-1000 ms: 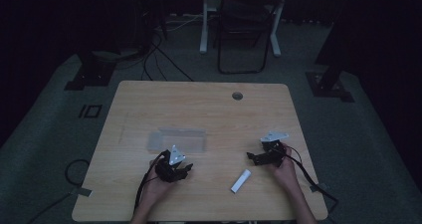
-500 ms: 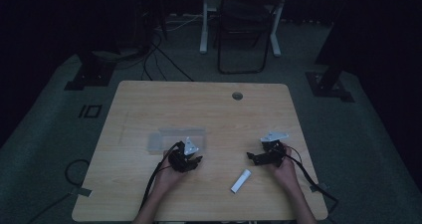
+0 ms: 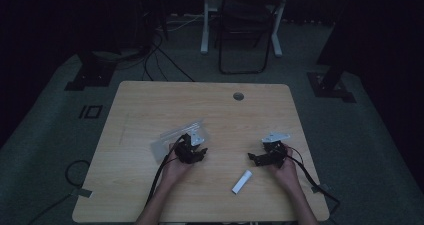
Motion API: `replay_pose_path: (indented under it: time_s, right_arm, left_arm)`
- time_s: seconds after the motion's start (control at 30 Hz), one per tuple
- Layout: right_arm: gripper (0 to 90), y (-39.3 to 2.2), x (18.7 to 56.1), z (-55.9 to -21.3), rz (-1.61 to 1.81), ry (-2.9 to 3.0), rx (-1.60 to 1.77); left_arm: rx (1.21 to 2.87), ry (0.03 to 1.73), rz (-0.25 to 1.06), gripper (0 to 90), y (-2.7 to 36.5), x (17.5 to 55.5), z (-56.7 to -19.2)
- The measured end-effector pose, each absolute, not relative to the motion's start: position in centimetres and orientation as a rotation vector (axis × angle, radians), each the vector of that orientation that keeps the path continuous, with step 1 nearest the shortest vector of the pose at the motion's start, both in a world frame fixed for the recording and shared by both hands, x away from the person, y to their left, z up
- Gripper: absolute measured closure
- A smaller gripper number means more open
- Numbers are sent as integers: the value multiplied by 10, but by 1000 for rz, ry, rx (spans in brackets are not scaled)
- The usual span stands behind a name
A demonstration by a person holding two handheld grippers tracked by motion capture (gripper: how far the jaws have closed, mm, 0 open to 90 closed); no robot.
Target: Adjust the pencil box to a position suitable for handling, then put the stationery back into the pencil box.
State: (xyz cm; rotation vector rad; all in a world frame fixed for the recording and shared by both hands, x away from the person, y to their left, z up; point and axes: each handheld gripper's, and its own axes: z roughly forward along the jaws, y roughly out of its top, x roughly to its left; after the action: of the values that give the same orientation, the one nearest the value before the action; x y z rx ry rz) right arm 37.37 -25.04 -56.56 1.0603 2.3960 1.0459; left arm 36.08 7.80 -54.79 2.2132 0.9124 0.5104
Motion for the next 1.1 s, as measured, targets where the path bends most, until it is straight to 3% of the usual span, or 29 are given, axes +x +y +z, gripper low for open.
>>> replay_pose_path:
  time_s: [1.1]
  right_arm:
    - [116, -250, 374, -566, 1045, 2397, 1059]
  left_arm:
    - [2089, 802, 386, 486, 62, 309, -516]
